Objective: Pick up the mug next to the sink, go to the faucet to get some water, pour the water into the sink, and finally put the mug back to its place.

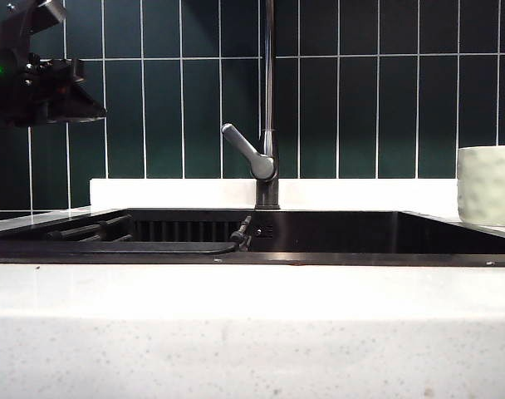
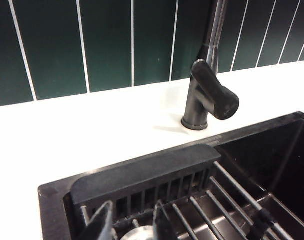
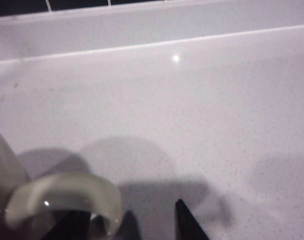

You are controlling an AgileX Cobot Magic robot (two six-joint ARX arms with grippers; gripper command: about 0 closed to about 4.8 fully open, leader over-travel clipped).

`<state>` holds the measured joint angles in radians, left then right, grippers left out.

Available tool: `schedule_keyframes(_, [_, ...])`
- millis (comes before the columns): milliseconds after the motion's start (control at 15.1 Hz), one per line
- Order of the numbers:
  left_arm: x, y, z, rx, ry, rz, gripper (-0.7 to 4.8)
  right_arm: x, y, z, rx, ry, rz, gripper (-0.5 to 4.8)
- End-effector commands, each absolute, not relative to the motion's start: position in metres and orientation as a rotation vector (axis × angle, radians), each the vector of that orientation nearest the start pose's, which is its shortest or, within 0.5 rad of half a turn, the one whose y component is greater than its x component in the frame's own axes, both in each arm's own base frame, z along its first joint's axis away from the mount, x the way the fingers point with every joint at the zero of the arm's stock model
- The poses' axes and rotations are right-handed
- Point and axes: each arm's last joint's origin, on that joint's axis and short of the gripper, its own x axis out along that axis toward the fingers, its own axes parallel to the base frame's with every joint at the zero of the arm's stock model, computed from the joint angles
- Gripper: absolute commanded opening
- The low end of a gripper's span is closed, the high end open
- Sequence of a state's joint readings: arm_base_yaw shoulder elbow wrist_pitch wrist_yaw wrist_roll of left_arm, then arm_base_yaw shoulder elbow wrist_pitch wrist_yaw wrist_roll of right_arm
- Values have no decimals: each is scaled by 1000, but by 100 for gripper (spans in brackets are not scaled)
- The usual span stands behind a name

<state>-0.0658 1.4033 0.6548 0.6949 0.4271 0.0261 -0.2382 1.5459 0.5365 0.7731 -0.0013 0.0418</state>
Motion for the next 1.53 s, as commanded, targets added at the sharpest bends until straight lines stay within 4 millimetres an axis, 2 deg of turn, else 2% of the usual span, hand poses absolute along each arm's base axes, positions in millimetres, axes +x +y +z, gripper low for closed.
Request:
schedule_keyframes(66, [289, -31, 238, 18, 34, -496, 102, 284, -69, 173, 20, 174, -235, 229])
schedule_keyframes(465, [289, -31, 236, 14, 55, -497, 101, 287, -70, 173, 18, 157, -237, 229])
schedule_keyframes(797, [289, -31, 235, 12, 71, -497, 101, 295, -72, 162, 21, 179, -237, 229])
schedule_keyframes(996, [289, -31, 234, 12, 71, -497, 97, 295, -73, 163, 19, 162, -240, 164])
schedule_keyframes(1129, [289, -31, 234, 11, 71, -497, 97, 295, -73, 164, 18, 150, -240, 65])
schedule_keyframes(1195, [289, -31, 234, 11, 71, -497, 97, 295, -73, 164, 18, 150, -240, 36])
schedule_keyframes(1394, [289, -31, 235, 9, 71, -507, 85, 293, -72, 171, 15, 126, -239, 7])
schedule_keyframes(1527, [288, -32, 236, -15, 72, -541, 84, 289, -70, 189, 8, 68, -236, -1])
